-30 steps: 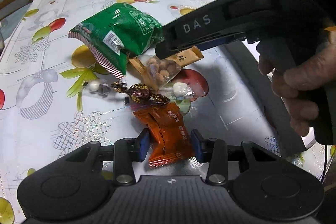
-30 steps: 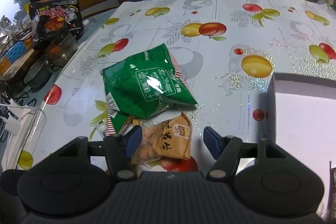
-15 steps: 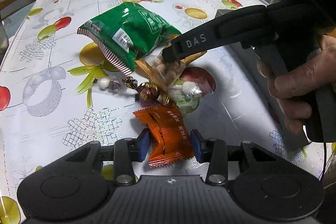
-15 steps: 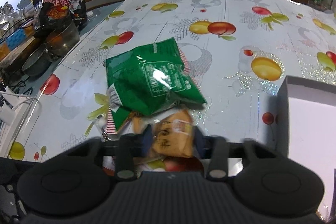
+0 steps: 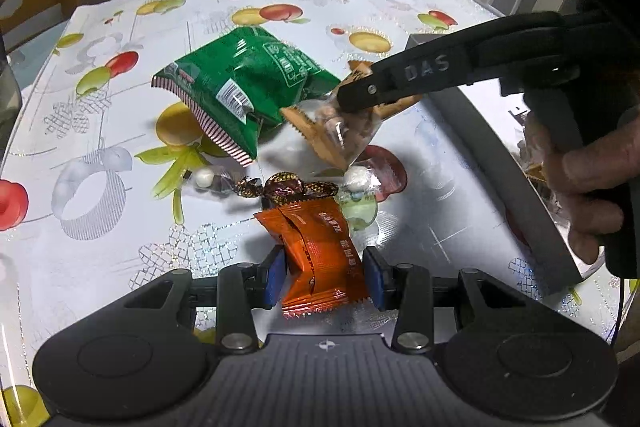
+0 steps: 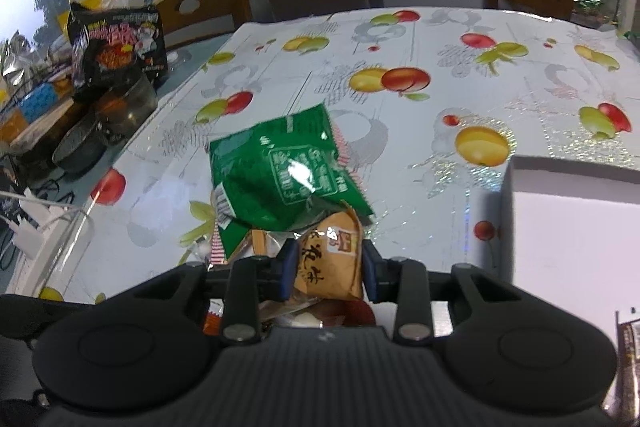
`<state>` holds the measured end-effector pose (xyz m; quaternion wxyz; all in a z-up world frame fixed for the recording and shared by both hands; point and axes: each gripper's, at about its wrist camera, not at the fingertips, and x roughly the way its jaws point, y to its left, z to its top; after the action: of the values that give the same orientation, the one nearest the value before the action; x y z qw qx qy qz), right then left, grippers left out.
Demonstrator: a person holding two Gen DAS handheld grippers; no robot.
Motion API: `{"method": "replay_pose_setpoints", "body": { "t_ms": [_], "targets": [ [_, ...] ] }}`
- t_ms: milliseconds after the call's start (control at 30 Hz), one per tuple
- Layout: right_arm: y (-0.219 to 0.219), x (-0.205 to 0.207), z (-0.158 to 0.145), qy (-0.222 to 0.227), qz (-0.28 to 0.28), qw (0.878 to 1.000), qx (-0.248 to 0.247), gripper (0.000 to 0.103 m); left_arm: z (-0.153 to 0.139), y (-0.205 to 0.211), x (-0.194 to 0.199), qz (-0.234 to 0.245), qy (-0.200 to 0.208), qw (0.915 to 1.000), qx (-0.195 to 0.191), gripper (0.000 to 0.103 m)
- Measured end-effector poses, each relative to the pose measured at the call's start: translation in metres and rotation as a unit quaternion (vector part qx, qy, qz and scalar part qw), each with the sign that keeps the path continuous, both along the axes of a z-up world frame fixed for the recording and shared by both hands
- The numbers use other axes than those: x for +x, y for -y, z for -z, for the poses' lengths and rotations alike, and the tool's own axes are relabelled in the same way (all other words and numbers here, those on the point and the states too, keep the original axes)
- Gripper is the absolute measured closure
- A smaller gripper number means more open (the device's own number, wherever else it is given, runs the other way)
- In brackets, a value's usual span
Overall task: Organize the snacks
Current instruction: 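Close left tool on orange packet while right tool grasps clear peanut packet, then carry orange packet with left tool while right tool carries peanut packet to box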
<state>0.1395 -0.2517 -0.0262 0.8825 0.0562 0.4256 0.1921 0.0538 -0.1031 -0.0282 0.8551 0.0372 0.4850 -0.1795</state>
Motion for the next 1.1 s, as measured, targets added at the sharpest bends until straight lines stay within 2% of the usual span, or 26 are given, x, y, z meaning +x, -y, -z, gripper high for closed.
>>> {"method": "replay_pose_setpoints", "body": {
  "t_ms": [533, 1100],
  "targets": [
    [0.029, -0.027, -0.024, 0.02, 0.03, 0.999, 0.011, 0.071, -0.012, 0.016, 0.0, 0.027, 0.018, 0.9995, -0.007, 0.061],
    [0.069, -0.05, -0.038, 0.034, 0.071, 0.997, 0.004, 0.071, -0.022, 0.055, 0.003, 0.074, 0.032, 0.9967, -0.006, 0.061]
  ]
}}
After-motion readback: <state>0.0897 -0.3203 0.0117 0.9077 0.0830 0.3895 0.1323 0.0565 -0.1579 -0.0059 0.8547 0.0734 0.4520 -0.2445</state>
